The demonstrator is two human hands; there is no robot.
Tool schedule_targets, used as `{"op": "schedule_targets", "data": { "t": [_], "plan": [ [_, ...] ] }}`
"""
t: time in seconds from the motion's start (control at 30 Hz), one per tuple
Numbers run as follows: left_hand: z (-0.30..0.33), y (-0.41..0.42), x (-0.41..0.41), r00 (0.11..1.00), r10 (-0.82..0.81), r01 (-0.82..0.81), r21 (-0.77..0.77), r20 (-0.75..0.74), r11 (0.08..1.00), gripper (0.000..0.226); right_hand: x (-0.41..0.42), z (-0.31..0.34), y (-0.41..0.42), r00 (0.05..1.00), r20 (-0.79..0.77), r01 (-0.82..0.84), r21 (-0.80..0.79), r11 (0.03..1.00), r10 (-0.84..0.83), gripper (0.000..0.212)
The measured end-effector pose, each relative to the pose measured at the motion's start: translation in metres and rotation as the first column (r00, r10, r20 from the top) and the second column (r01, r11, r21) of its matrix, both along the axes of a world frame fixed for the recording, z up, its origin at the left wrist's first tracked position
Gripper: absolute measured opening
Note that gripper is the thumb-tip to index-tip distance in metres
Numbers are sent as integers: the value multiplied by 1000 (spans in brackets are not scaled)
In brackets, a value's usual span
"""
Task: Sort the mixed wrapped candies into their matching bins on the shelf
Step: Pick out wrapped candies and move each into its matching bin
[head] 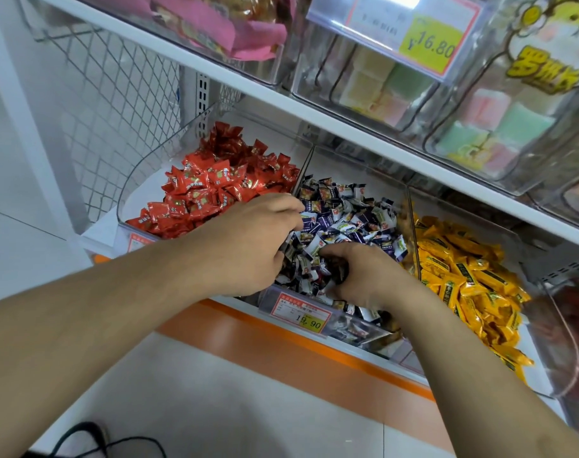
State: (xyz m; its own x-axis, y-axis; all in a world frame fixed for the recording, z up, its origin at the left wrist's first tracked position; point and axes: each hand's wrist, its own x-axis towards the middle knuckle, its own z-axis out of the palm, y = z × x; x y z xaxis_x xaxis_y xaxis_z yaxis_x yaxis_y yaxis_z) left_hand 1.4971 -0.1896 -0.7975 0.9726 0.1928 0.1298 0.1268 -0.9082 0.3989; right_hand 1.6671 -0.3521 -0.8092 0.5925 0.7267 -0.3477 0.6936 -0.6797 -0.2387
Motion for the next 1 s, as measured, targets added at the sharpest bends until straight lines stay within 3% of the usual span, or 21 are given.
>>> {"op": "schedule_targets", "data": {
  "t": [0.13,0.33,0.63,1.0],
  "plan": [
    [0,1,0,1000,-1,1,-3,-5,1000,51,7,2,1,999,-13,31,-7,1000,-31,71],
    [0,1,1,1000,-2,2,-9,-19,1000,52,8,1,4,989,150,-6,-58,998,15,44],
    [-2,0,2,1000,-7,7,-5,-11,1000,52,1,-1,7,979,189,-64,-71,995,76,18],
    [-1,0,3,1000,-8,7,-6,-13,1000,49,5,20,3,998,-60,31,11,999,-31,38]
  ]
}}
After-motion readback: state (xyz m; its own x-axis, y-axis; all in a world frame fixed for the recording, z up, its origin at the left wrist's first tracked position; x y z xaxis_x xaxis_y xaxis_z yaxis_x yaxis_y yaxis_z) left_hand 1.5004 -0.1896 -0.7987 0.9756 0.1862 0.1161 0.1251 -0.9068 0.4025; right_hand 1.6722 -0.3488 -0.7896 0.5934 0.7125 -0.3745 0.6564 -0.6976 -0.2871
